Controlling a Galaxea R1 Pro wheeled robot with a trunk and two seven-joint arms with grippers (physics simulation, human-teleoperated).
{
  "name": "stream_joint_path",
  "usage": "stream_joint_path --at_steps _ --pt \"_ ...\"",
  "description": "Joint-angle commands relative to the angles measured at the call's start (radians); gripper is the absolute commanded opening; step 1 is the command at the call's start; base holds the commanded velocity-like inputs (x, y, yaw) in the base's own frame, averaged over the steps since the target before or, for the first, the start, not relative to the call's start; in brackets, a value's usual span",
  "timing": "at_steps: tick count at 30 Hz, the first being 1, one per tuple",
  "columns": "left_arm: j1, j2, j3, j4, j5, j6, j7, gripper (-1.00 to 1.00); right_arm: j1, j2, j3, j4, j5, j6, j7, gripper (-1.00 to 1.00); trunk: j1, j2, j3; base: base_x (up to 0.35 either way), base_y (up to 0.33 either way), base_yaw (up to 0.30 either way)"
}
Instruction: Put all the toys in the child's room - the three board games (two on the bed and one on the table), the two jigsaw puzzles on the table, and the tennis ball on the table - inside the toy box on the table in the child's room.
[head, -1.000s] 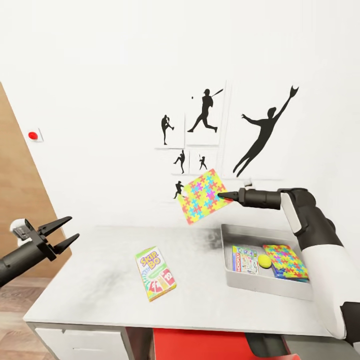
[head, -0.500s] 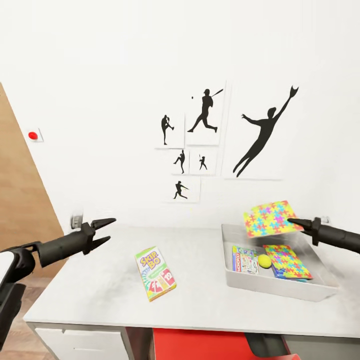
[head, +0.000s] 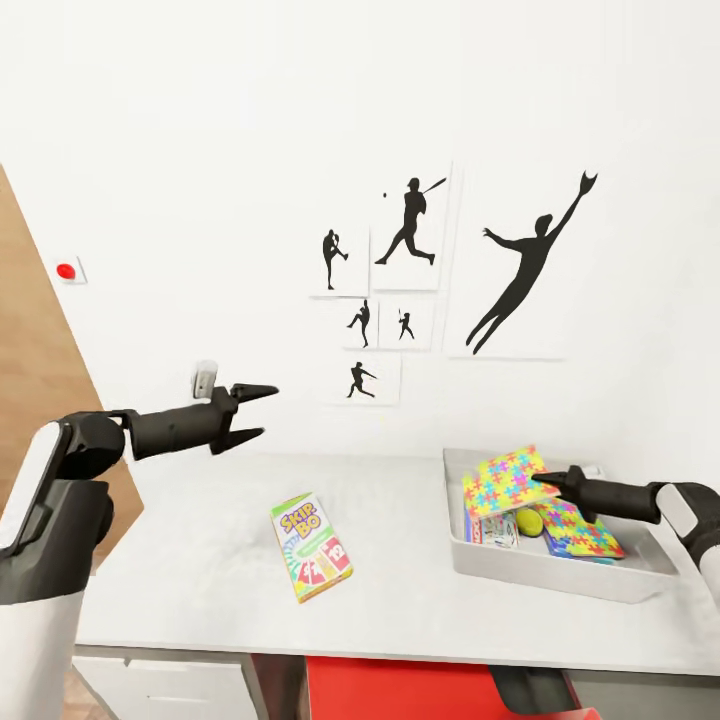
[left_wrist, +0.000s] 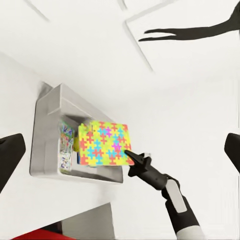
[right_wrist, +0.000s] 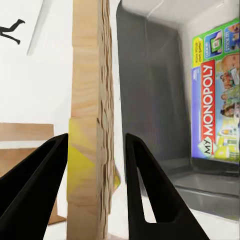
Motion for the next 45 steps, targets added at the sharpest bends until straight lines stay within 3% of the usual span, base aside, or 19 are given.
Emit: stream_joint_path --at_steps 1,2,5,11,45 --pt "-0.01 -0.014 -0.004 0.0 0.01 0.003 0.025 1.0 -0.001 0.002 -0.006 -0.006 0.004 0.002 -0.001 -1.0 0.001 -0.002 -0.003 0.0 0.0 0.0" --pt "-0.025 -0.033 -0.014 0.0 0.013 0.003 0.047 1.0 -0.002 0.003 -0.006 -0.018 -0.01 0.001 -0.011 -1.0 0.001 -0.002 -0.003 0.0 0.0 0.0" --pt "-0.05 -0.058 -0.029 0.0 0.016 0.003 0.076 1.0 -0.002 -0.004 -0.007 -0.034 -0.054 0.002 -0.022 -1.0 0.001 -0.002 -0.006 0.0 0.0 0.0" --pt "-0.059 -0.069 -0.038 0.0 0.018 0.003 0.089 1.0 -0.001 -0.035 -0.013 -0.04 -0.126 0.002 -0.028 -1.0 0.001 -0.002 -0.015 0.0 0.0 0.0" --pt "-0.063 -0.07 -0.037 0.0 0.018 0.003 0.09 1.0 -0.001 -0.024 -0.014 -0.026 -0.134 -0.014 -0.043 -1.0 0.001 -0.002 -0.07 0.0 0.0 0.0"
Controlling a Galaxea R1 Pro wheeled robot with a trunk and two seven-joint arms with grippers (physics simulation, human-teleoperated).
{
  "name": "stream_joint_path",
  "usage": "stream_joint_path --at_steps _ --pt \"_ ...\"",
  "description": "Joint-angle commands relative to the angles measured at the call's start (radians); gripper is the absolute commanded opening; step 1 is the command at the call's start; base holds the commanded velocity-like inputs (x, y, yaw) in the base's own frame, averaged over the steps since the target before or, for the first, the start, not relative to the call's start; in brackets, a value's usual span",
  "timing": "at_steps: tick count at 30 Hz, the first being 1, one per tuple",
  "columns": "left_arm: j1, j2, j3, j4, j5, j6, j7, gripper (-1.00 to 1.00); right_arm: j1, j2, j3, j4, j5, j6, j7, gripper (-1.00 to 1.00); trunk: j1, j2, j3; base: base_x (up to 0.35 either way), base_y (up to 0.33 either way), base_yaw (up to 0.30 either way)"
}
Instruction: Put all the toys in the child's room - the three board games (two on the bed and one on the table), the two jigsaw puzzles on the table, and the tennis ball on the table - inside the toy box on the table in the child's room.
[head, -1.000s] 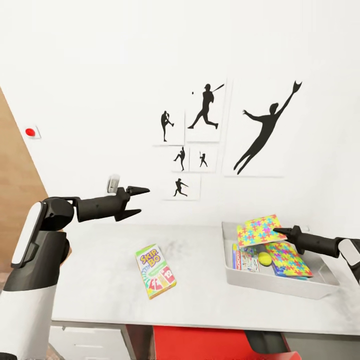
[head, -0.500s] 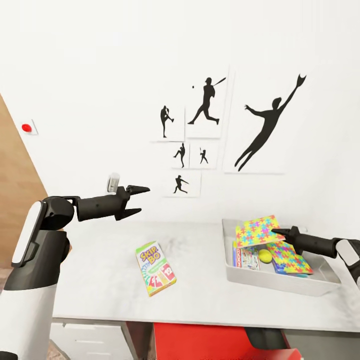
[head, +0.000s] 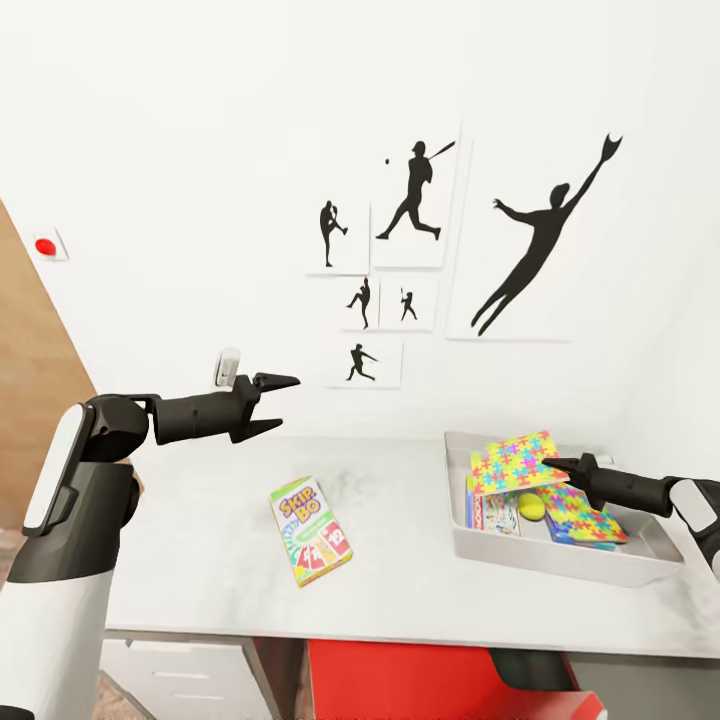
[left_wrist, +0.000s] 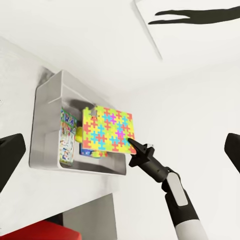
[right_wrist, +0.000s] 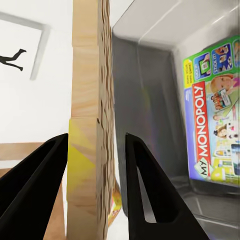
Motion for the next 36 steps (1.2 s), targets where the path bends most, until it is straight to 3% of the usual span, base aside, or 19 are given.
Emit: stream_joint_path --at_steps 1,13,21,36 --pt "-0.001 -0.001 0.001 0.0 0.009 0.003 0.01 1.0 -0.001 0.0 -0.006 0.0 0.007 0.004 0.006 -1.0 0.001 -0.002 -0.004 0.0 0.0 0.0" --pt "0.001 0.0 0.001 0.0 0.006 0.003 0.012 1.0 -0.001 0.003 -0.005 0.0 0.008 0.003 0.006 -1.0 0.001 -0.002 -0.023 0.0 0.0 0.0" --pt "0.0 -0.001 0.0 0.0 0.004 0.003 0.012 1.0 -0.001 0.027 -0.005 0.0 0.009 0.003 0.004 -1.0 0.001 -0.002 -0.036 0.0 0.0 0.0" --pt "-0.001 -0.001 -0.001 0.0 0.001 0.003 0.012 1.0 -0.001 0.03 -0.006 0.0 0.009 0.003 -0.018 -1.0 0.001 -0.002 -0.06 0.0 0.0 0.0"
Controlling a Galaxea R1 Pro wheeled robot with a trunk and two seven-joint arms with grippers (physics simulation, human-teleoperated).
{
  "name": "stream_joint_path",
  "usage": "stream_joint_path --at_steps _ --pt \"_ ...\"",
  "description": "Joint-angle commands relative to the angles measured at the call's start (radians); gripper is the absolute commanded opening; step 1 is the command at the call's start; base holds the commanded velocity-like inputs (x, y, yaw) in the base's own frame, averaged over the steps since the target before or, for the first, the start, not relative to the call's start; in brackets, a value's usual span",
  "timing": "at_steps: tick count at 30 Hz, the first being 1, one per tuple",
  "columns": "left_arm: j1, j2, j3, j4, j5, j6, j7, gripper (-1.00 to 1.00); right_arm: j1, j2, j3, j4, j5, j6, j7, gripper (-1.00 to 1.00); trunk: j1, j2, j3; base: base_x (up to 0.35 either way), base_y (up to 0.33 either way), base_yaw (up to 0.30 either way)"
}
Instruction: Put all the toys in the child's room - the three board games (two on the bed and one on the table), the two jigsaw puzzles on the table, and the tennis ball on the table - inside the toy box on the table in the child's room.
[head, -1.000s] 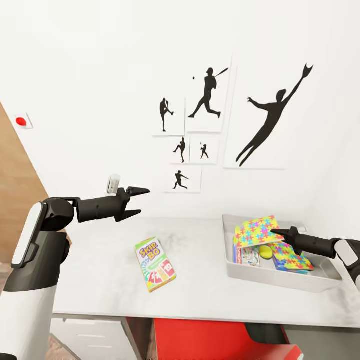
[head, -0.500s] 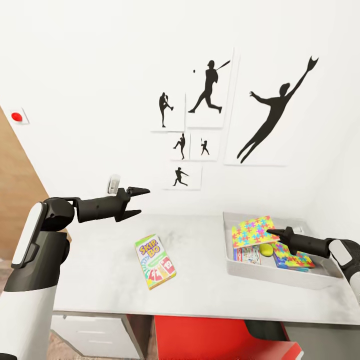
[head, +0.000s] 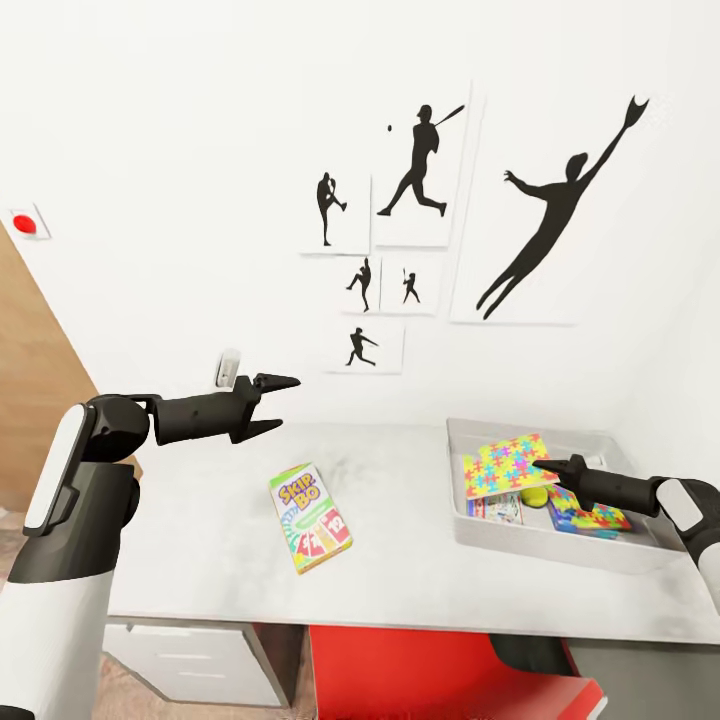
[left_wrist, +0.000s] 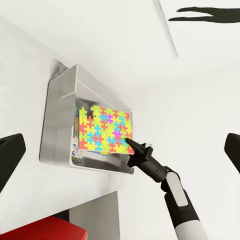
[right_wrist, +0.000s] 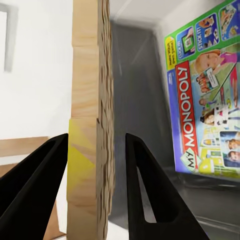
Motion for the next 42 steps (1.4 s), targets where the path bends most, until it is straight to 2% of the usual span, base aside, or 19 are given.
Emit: stream_joint_path --at_steps 1,19,24,25,39,42 --pt "-0.001 0.0 0.001 0.0 0.009 0.003 0.01 1.0 -0.001 0.0 -0.006 0.0 0.008 0.004 0.006 -1.0 0.001 -0.002 -0.004 0.0 0.0 0.0" --pt "-0.003 0.0 0.001 0.0 0.009 0.003 0.01 1.0 -0.001 0.0 -0.006 -0.002 0.007 0.001 0.006 -1.0 0.001 -0.002 -0.031 0.0 0.0 0.0" --pt "-0.003 0.0 0.001 0.0 0.009 0.003 0.01 1.0 0.0 0.0 -0.007 -0.003 0.005 -0.056 0.007 -1.0 0.001 -0.002 -0.032 0.0 0.0 0.0" --pt "-0.004 -0.001 0.001 0.0 0.009 0.003 0.01 1.0 0.0 0.0 -0.007 -0.002 0.005 -0.062 0.006 1.0 0.001 -0.002 -0.032 0.0 0.0 0.0" --pt "-0.005 -0.002 0.0 0.0 0.009 0.003 0.01 1.0 0.0 -0.001 -0.008 -0.006 0.005 -0.076 0.006 1.0 0.001 -0.002 -0.032 0.0 0.0 0.0" --pt "-0.005 -0.002 0.0 0.0 0.009 0.004 0.01 1.0 0.0 -0.003 -0.01 -0.013 0.007 -0.107 0.005 1.0 0.001 -0.002 -0.032 0.0 0.0 0.0"
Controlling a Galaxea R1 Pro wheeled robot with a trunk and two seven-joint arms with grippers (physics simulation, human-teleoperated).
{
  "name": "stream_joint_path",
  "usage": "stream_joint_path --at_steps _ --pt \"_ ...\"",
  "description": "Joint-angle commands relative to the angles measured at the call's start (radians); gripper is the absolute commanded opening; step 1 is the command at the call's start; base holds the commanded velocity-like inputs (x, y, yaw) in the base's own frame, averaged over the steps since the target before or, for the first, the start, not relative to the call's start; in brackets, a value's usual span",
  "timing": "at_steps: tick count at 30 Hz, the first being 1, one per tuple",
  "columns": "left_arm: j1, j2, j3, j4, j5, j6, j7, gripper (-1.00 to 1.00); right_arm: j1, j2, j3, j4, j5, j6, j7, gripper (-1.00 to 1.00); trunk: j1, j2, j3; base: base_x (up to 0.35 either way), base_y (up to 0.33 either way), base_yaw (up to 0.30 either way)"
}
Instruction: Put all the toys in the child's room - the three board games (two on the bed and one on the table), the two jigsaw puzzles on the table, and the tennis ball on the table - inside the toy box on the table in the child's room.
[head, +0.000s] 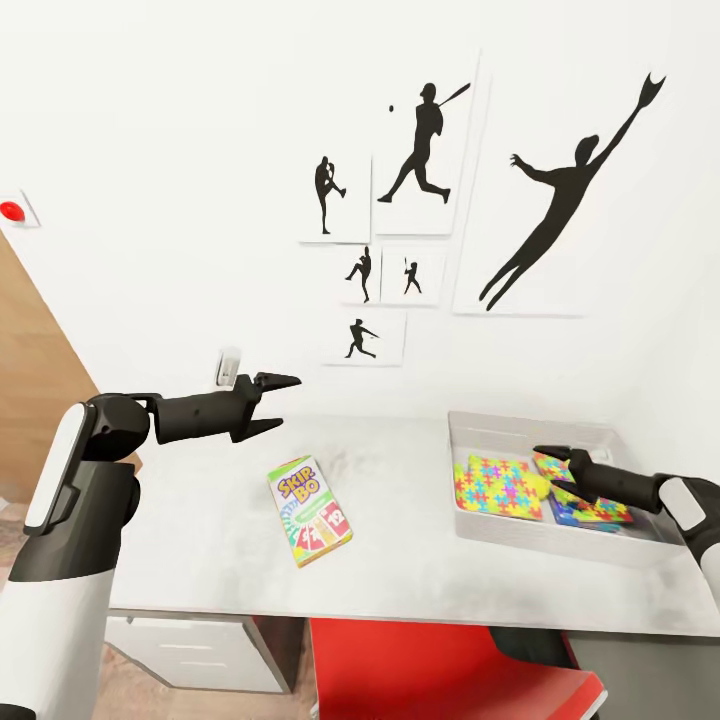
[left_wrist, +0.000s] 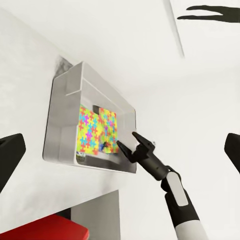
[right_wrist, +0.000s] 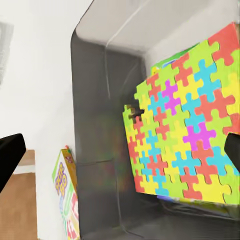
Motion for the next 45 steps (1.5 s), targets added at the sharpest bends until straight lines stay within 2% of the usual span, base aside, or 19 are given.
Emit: stream_joint_path --at_steps 1,6,8,9,10,11,13,14,16,23,28,30,32,36,38,41,45 --pt "-0.001 0.0 0.001 0.0 0.009 0.003 0.01 1.0 -0.001 -0.003 -0.009 -0.002 0.004 -0.024 0.001 1.0 0.001 -0.002 -0.002 0.0 0.0 0.0" --pt "0.0 0.0 -0.008 0.0 0.005 0.001 0.012 1.0 0.002 -0.008 -0.044 -0.021 0.004 -0.094 -0.013 1.0 0.001 -0.002 -0.002 0.0 0.0 0.0" --pt "0.002 0.0 -0.041 0.0 -0.002 -0.001 0.013 1.0 0.008 -0.004 -0.051 -0.084 0.004 -0.115 -0.011 1.0 0.001 -0.002 -0.002 0.0 0.0 0.0" --pt "0.003 0.0 -0.065 0.0 -0.02 -0.004 0.023 1.0 0.022 0.0 -0.053 -0.145 0.004 -0.125 -0.01 1.0 0.001 -0.002 -0.002 0.0 0.0 0.0" --pt "0.004 0.0 -0.075 0.0 -0.035 -0.008 0.033 1.0 0.035 0.002 -0.054 -0.177 0.004 -0.128 -0.008 1.0 0.001 -0.002 -0.002 0.0 0.0 0.0" --pt "0.005 0.0 -0.088 0.0 -0.065 -0.024 0.055 1.0 0.072 0.005 -0.055 -0.247 0.004 -0.133 -0.006 1.0 0.001 -0.002 -0.002 0.0 0.0 0.0" --pt "0.013 0.005 -0.095 0.0 -0.098 -0.052 0.083 1.0 0.152 0.008 -0.059 -0.41 0.003 -0.138 -0.004 1.0 0.001 -0.002 -0.002 0.0 0.0 0.0" --pt "0.022 0.008 -0.094 0.0 -0.106 -0.059 0.089 1.0 0.188 0.009 -0.061 -0.486 0.002 -0.138 -0.004 1.0 0.001 -0.002 -0.002 0.0 0.0 0.0" --pt "0.032 0.01 -0.095 0.0 -0.113 -0.064 0.088 1.0 0.226 0.009 -0.063 -0.568 -0.004 -0.138 -0.001 1.0 0.001 -0.002 -0.002 0.0 0.0 0.0" --pt "0.046 0.013 -0.093 0.0 -0.121 -0.069 0.066 1.0 0.284 -0.004 -0.068 -0.722 -0.036 -0.137 0.072 1.0 0.001 -0.002 -0.002 -0.049 0.028 0.0" --pt "0.048 0.014 -0.09 0.0 -0.121 -0.07 0.062 1.0 0.344 -0.006 -0.069 -0.855 -0.038 -0.134 0.078 1.0 0.001 -0.002 -0.002 -0.218 0.17 0.0" --pt "0.048 0.015 -0.085 0.0 -0.12 -0.071 0.062 1.0 0.354 -0.007 -0.069 -0.875 -0.038 -0.134 0.079 1.0 0.001 -0.002 -0.002 -0.242 0.222 0.0" --pt "0.049 0.015 -0.077 0.0 -0.12 -0.071 0.055 1.0 0.367 -0.007 -0.082 -0.896 -0.039 -0.135 0.083 1.0 0.001 -0.002 -0.002 -0.231 0.245 0.0" --pt "0.057 0.015 -0.07 0.0 -0.12 -0.071 0.032 1.0 0.418 0.004 -0.154 -0.976 -0.04 -0.141 0.089 1.0 0.001 -0.002 -0.002 -0.215 0.266 0.0" --pt "0.063 0.016 -0.069 0.0 -0.121 -0.071 0.022 1.0 0.449 0.007 -0.172 -1.025 -0.041 -0.141 0.091 1.0 0.001 -0.002 -0.002 -0.14 0.299 0.0" --pt "0.074 0.017 -0.049 0.0 -0.121 -0.07 0.015 1.0 0.494 0.009 -0.183 -1.098 -0.041 -0.139 0.099 1.0 0.001 -0.002 -0.002 -0.059 0.324 0.0" --pt "0.105 0.017 -0.01 0.0 -0.121 -0.056 -0.003 1.0 0.515 0.009 -0.179 -1.131 -0.038 -0.131 0.101 1.0 0.001 -0.002 -0.002 0.062 0.333 0.0"
